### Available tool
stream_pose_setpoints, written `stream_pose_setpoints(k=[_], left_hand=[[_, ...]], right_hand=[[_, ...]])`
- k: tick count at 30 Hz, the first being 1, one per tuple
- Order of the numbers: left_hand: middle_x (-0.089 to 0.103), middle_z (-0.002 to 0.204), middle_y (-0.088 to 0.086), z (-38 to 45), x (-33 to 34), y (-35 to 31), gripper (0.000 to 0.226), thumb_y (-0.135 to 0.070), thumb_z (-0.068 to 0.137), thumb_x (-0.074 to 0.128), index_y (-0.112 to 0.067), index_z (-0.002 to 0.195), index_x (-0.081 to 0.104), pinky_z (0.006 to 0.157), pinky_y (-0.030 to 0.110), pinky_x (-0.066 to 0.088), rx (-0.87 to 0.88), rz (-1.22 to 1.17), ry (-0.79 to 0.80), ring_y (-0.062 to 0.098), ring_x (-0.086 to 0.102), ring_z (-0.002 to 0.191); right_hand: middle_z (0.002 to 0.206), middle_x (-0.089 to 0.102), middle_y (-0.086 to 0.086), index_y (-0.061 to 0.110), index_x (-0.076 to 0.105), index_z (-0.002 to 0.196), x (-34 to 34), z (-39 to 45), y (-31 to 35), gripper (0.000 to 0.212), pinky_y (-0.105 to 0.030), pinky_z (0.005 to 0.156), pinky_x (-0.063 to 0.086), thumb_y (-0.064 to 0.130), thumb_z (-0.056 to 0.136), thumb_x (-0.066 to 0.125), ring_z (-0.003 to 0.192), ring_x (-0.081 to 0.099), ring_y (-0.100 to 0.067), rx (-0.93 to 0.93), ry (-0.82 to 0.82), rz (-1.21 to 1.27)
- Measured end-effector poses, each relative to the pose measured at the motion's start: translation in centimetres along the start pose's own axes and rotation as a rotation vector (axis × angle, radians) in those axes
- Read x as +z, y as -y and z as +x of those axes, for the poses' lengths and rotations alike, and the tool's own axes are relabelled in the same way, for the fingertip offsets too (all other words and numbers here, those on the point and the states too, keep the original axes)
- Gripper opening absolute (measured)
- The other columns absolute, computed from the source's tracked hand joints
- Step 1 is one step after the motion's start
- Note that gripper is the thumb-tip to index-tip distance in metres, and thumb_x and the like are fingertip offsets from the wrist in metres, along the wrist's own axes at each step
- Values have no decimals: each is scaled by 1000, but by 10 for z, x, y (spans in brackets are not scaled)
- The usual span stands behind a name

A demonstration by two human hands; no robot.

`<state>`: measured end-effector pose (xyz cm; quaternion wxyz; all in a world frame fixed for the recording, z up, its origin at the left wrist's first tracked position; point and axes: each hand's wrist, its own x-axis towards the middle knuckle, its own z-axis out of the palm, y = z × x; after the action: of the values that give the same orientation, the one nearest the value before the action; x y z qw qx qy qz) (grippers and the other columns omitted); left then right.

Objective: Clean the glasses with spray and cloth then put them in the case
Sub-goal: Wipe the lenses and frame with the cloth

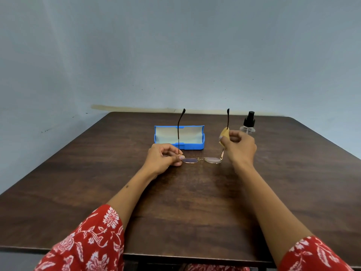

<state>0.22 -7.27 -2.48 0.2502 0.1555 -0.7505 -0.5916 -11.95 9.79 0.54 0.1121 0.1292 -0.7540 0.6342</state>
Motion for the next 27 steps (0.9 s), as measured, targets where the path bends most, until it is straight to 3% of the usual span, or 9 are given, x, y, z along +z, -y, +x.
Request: stream_pose_setpoints(k=[4, 8, 11, 14, 17, 21, 25, 27], left_hand=[[70, 80, 21, 1, 0, 1, 12, 4, 71, 75, 1, 81, 68, 67, 27, 60, 1, -2, -5, 21, 69, 64], [70, 77, 18, 1, -1, 0, 11, 2, 71, 76, -3, 79, 69, 69, 28, 60, -4, 1, 8, 22, 70, 65], [70, 75, 16, 1, -1, 0, 11, 3, 71, 76, -3, 78, 69, 67, 27, 60, -2, -22, 13, 20, 69, 63], [70, 74, 14, 1, -1, 0, 11, 2, 71, 76, -5, 77, 69, 68, 28, 60, -9, -29, 14, 20, 69, 64], [70, 72, 13, 2, -1, 1, 11, 2, 71, 76, -3, 78, 69, 69, 29, 60, -4, -28, 16, 21, 69, 64], [71, 65, 6, 2, -1, 2, 11, 2, 71, 77, -6, 76, 69, 69, 29, 59, 4, -17, 20, 21, 69, 63], [71, 64, 7, 2, -2, 3, 12, 1, 71, 76, -7, 76, 69, 70, 30, 59, -1, -20, 35, 21, 69, 63], [71, 63, 7, 1, -2, 3, 12, 1, 71, 76, -7, 75, 69, 67, 27, 59, 2, -27, 40, 19, 69, 62]], right_hand=[[66, 61, 16, 22, 66, 79, 0, 11, 23, 5, -14, 65, 45, 23, 78, 70, 68, 60, -5, -104, -88, 52], [75, 66, 9, 18, 68, 86, -1, 15, 37, 10, -1, 63, 41, 26, 80, 67, 70, 60, 0, -197, -124, 97], [79, 67, 5, 14, 69, 91, 1, 10, 29, 13, -9, 67, 43, 19, 79, 68, 73, 60, -6, -179, -99, 52], [77, 64, 8, 11, 70, 95, 3, 3, 13, 17, -1, 62, 37, 15, 79, 69, 73, 58, -5, -128, -47, -6], [82, 66, 4, 10, 71, 98, 3, 0, 4, 21, -4, 63, 34, 16, 79, 70, 78, 60, -7, -84, -9, -40], [80, 67, 3, 12, 71, 94, 4, 8, 17, 16, 2, 61, 37, 16, 78, 70, 75, 61, -7, -94, -45, -2], [80, 71, 3, 14, 70, 91, 4, 16, 38, 15, -21, 78, 50, 25, 80, 68, 78, 66, -9, -168, -75, 65], [83, 71, 1, 12, 71, 94, 6, 16, 39, 18, -17, 76, 49, 23, 80, 68, 78, 65, -9, -189, -65, 65]])
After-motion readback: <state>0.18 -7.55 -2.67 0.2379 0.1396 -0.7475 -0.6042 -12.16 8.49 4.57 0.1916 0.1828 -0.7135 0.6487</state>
